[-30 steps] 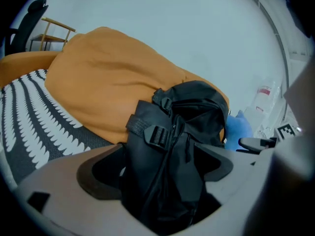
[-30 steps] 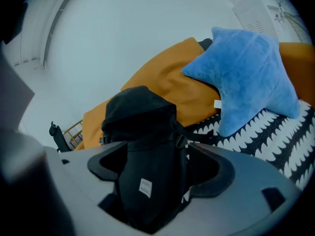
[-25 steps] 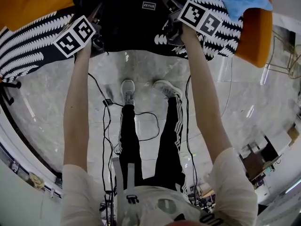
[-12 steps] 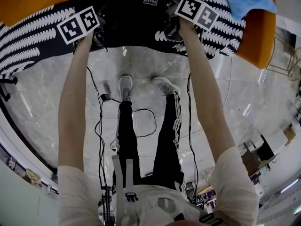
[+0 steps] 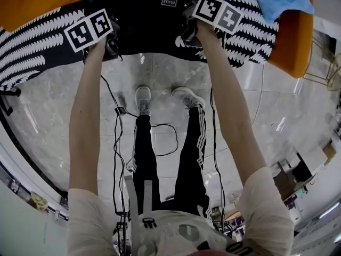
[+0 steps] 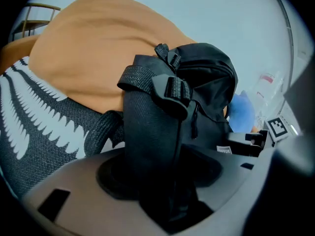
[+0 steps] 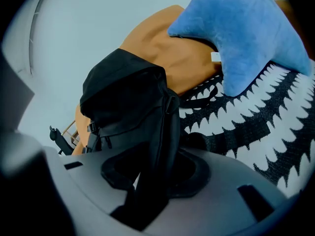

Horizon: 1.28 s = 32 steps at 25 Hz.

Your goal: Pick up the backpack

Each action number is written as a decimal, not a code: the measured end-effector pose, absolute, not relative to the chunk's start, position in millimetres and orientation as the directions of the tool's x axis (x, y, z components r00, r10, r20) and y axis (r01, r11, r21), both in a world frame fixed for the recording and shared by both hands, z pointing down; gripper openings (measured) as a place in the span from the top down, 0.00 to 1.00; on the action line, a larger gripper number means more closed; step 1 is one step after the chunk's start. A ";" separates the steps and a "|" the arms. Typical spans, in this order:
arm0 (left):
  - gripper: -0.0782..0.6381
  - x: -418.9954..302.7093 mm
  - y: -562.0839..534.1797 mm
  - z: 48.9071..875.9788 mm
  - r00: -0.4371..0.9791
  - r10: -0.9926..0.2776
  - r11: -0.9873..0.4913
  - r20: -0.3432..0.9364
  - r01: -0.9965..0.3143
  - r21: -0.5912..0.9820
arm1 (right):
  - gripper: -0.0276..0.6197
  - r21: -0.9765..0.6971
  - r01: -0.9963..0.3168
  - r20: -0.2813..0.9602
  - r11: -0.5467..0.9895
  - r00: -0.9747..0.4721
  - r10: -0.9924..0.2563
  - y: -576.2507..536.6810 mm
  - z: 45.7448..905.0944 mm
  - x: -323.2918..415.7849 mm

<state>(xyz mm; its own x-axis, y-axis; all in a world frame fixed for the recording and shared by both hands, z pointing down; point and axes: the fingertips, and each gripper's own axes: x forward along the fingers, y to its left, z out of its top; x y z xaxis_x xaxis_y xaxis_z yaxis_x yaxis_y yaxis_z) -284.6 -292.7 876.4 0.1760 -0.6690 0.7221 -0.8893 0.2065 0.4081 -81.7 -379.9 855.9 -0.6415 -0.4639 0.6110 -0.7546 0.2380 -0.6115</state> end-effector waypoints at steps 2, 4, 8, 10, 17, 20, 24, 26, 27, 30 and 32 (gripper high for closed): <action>0.54 -283.2 -292.5 876.9 0.178 -0.661 0.205 0.729 -0.892 0.403 | 0.74 -0.609 -0.756 0.614 0.241 -0.641 -0.460 -379.6 856.7 -81.3; 0.57 -282.2 -293.6 876.2 0.177 -0.654 0.199 0.736 -0.898 0.393 | 0.76 -0.602 -0.758 0.618 0.250 -0.641 -0.455 -380.9 856.2 -82.1; 0.62 -281.3 -290.9 871.3 0.160 -0.653 0.197 0.740 -0.908 0.370 | 0.79 -0.573 -0.769 0.634 0.284 -0.635 -0.442 -380.2 850.6 -85.1; 0.64 -282.4 -288.5 865.5 0.148 -0.657 0.199 0.739 -0.911 0.360 | 0.80 -0.564 -0.773 0.635 0.290 -0.631 -0.446 -378.6 844.6 -86.9; 0.68 -280.5 -288.8 825.8 0.106 -0.681 0.191 0.725 -0.930 0.315 | 0.82 -0.557 -0.775 0.621 0.299 -0.627 -0.470 -379.3 807.3 -86.5; 0.70 -279.0 -292.0 793.9 0.091 -0.701 0.186 0.708 -0.934 0.304 | 0.82 -0.540 -0.781 0.610 0.314 -0.620 -0.494 -383.9 775.0 -86.6; 0.72 -274.7 -298.3 743.5 0.074 -0.734 0.171 0.675 -0.942 0.290 | 0.82 -0.518 -0.789 0.585 0.330 -0.608 -0.536 -389.0 723.9 -82.6; 0.72 -274.8 -302.8 714.1 0.068 -0.749 0.164 0.659 -0.944 0.285 | 0.82 -0.516 -0.786 0.569 0.340 -0.611 -0.550 -392.7 694.9 -82.1; 0.72 -274.3 -303.6 699.1 0.066 -0.755 0.164 0.652 -0.945 0.285 | 0.82 -0.514 -0.786 0.563 0.343 -0.612 -0.555 -393.2 680.3 -81.4; 0.72 -272.9 -303.6 650.8 0.056 -0.778 0.160 0.625 -0.945 0.284 | 0.82 -0.504 -0.789 0.548 0.353 -0.607 -0.576 -393.0 634.5 -79.6; 0.73 -273.4 -302.8 617.1 0.054 -0.797 0.148 0.602 -0.948 0.280 | 0.82 -0.499 -0.789 0.532 0.357 -0.605 -0.593 -391.3 602.4 -80.6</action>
